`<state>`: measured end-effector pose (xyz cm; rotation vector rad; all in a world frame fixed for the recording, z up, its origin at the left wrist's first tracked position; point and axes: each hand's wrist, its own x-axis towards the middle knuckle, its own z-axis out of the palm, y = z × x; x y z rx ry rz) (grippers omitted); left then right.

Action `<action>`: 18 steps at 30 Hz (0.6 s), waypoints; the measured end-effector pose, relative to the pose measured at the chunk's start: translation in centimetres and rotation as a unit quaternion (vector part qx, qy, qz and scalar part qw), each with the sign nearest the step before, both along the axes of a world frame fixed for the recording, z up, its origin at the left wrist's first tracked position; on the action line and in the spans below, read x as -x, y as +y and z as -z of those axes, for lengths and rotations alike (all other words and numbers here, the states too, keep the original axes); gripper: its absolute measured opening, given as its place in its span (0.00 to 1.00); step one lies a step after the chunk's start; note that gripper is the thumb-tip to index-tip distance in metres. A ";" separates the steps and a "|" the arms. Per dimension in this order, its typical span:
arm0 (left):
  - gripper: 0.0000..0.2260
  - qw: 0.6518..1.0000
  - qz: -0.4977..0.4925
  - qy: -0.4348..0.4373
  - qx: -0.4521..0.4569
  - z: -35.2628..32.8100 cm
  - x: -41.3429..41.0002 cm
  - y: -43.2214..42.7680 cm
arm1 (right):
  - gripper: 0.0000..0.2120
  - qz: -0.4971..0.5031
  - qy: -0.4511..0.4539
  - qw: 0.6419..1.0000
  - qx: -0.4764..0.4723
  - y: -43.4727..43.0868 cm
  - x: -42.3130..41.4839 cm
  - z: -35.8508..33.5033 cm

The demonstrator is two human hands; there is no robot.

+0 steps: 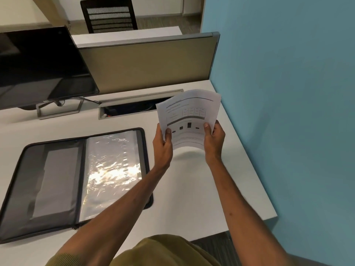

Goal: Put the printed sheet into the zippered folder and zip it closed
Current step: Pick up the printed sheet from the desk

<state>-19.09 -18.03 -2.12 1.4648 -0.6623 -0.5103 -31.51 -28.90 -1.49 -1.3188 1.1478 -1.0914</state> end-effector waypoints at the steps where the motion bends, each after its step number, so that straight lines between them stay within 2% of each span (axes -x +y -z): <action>1: 0.16 1.000 0.004 -0.004 -0.013 0.4 0.1 0.4 | 0.14 0.004 -0.001 1.000 -0.010 0.4 0.2 0.4; 6: 0.14 0.994 0.058 -0.002 -0.088 2.1 1.0 2.3 | 0.15 0.001 0.046 0.993 -0.109 2.4 1.5 3.2; 11: 0.15 0.989 0.066 -0.012 -0.133 1.0 0.0 1.9 | 0.14 -0.016 0.063 0.991 -0.117 2.2 1.7 2.9; 15: 0.14 0.987 0.051 -0.019 -0.153 -0.1 -1.6 2.4 | 0.13 -0.083 0.076 0.986 -0.126 0.7 1.5 1.5; 18: 0.13 0.983 0.029 0.014 -0.182 -0.4 -3.5 3.9 | 0.09 -0.139 0.107 0.970 -0.170 -0.3 0.7 0.7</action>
